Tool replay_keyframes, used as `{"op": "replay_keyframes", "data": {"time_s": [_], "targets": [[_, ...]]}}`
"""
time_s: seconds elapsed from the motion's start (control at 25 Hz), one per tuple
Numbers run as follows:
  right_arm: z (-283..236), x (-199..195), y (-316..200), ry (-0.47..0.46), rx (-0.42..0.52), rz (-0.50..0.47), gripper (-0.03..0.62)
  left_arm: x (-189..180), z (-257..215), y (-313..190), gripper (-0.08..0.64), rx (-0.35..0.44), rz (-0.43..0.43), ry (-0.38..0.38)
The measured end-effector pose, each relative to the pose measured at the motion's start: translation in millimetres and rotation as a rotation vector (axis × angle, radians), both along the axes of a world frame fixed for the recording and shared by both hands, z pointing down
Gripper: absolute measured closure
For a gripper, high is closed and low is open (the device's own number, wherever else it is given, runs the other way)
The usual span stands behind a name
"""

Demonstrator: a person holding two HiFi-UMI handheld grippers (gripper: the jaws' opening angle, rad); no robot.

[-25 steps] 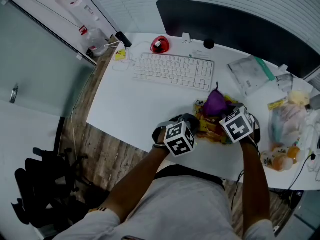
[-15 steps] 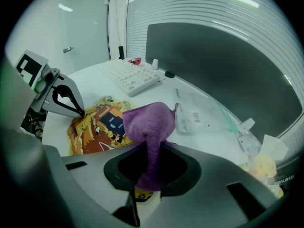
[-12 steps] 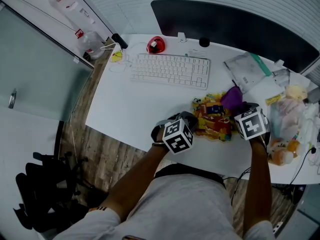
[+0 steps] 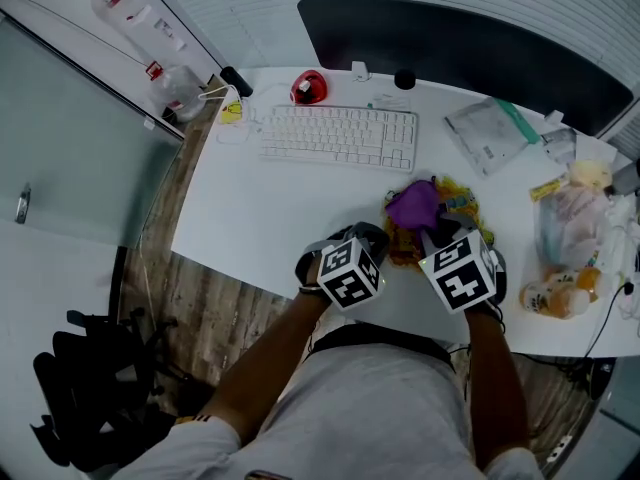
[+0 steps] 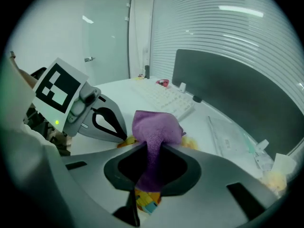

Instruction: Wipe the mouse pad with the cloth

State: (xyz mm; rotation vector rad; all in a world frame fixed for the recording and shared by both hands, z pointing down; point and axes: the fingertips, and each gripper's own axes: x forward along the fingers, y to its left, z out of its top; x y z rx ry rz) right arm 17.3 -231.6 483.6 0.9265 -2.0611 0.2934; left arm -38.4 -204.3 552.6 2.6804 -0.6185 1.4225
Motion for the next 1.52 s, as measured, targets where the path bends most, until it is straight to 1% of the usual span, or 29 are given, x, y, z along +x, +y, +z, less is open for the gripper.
{"op": "replay_keyframes", "data": {"time_s": [0.08, 0.2, 0.32, 0.4, 0.6, 0.76, 0.92, 1.0, 1.12, 1.28, 1.36, 1.44, 1.52], "targets": [[8, -18, 5, 0.005, -0.016, -0.041, 0.523, 0, 2, 2, 0.545, -0.005, 0.004, -0.008], [26, -35, 13, 0.03, -0.056, -0.08, 0.523, 0, 5, 3, 0.545, -0.01, 0.01, -0.018], [40, -40, 19, 0.062, -0.083, -0.103, 0.523, 0, 6, 3, 0.545, -0.014, 0.012, -0.019], [44, -35, 20, 0.077, -0.09, -0.099, 0.523, 0, 6, 3, 0.545, -0.016, 0.012, -0.019], [46, 1, 17, 0.099, -0.096, -0.028, 0.523, -1, 7, 2, 0.545, -0.019, 0.013, -0.017], [47, 46, 13, 0.124, -0.101, 0.068, 0.523, -1, 7, 3, 0.545, -0.019, 0.015, -0.016], [47, 88, 12, 0.139, -0.106, 0.184, 0.523, -1, 7, 3, 0.545, -0.026, 0.016, -0.014], [47, 105, 12, 0.143, -0.109, 0.234, 0.523, -1, 7, 3, 0.545, -0.027, 0.018, -0.013], [46, 123, 12, 0.159, -0.105, 0.281, 0.523, -1, 7, 3, 0.545, -0.025, 0.022, -0.016], [44, 139, 12, 0.206, -0.086, 0.305, 0.523, -1, 7, 3, 0.545, -0.026, 0.023, -0.019], [37, 139, 13, 0.202, -0.067, 0.304, 0.523, 0, 7, 2, 0.545, -0.026, 0.026, -0.022], [28, 129, 18, 0.177, -0.047, 0.295, 0.523, 0, 7, 2, 0.545, -0.026, 0.029, -0.025], [16, 109, 24, 0.148, -0.024, 0.255, 0.523, 0, 7, 2, 0.545, -0.026, 0.028, -0.025]]}}
